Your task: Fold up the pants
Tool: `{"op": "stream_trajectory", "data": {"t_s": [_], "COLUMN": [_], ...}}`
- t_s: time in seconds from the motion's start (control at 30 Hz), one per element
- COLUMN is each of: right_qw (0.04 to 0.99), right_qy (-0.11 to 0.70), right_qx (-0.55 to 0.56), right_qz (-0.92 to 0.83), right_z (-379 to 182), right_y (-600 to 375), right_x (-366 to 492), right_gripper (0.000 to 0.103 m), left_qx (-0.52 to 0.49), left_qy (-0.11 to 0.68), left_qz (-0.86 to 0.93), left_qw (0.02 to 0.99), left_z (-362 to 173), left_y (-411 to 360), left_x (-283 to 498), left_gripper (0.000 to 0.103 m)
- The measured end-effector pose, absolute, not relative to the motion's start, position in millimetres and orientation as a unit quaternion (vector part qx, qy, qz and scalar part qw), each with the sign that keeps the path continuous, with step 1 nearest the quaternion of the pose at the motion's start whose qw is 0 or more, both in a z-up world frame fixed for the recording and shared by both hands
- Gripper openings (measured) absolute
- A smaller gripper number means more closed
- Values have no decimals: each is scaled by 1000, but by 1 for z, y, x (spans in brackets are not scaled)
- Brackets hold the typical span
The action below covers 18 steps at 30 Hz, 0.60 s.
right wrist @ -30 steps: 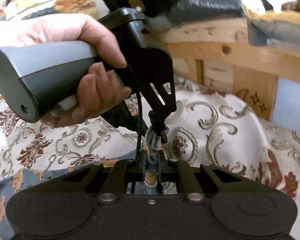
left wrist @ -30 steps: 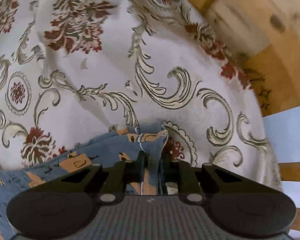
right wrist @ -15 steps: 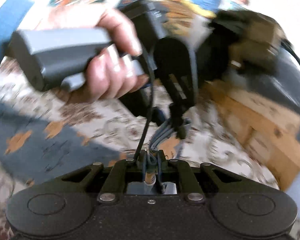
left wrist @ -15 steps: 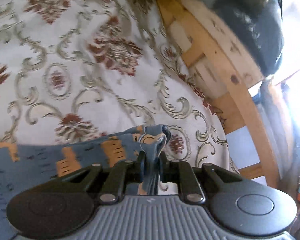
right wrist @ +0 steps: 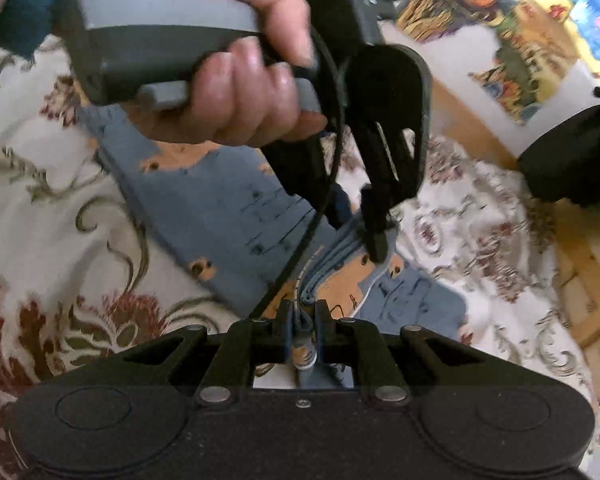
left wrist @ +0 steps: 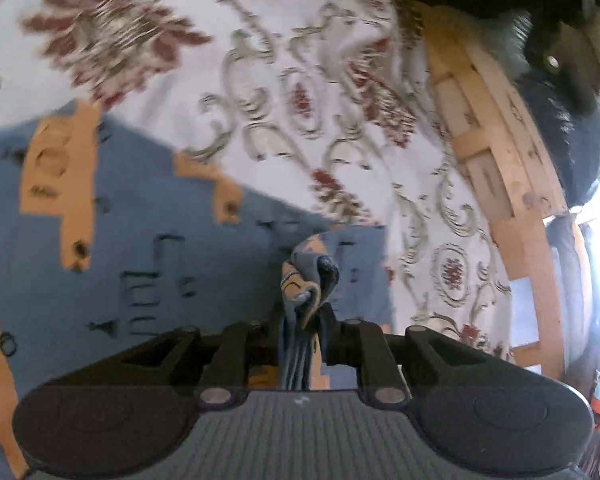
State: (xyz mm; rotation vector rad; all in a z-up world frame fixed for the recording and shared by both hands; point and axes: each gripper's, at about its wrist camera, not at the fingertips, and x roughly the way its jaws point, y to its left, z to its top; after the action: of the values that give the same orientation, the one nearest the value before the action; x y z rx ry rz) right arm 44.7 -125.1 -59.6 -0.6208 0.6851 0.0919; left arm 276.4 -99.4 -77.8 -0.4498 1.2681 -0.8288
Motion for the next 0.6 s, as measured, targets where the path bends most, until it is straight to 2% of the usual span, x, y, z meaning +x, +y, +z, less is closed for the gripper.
{"op": "stream_trajectory", "data": {"t_s": [0.13,0.23,0.27,0.33,0.53,0.6], "right_qw": [895,894,894,893,894,896], "right_qy": [337,340,340,339,338,337], "right_qx": [-289,-288,-289,-291,-293,-289], "right_qz": [46,46,46,46,38,35], "right_z": [-65,-68,-68,-69,-73,-73], "right_y": [-123,-122,-123,-123,-128,-129], "right_x": [49,51,52,51,51,51], "right_gripper": [12,15,16,18,22,21], "left_qx": [-225,-248,-250,-238,-223,-230], "left_qy": [570,558,555,557,559,560], "left_qz": [-367,-383,-384,-380,-349,-348], "left_qw": [700,693,694,699,718,716], "left_z": [-98,-101,-101,-101,-101,-103], "left_y": [-87,-84,-85,-90,-93,-92], "left_x": [281,281,281,281,277,278], "left_gripper": [38,58,60,58,26,21]}}
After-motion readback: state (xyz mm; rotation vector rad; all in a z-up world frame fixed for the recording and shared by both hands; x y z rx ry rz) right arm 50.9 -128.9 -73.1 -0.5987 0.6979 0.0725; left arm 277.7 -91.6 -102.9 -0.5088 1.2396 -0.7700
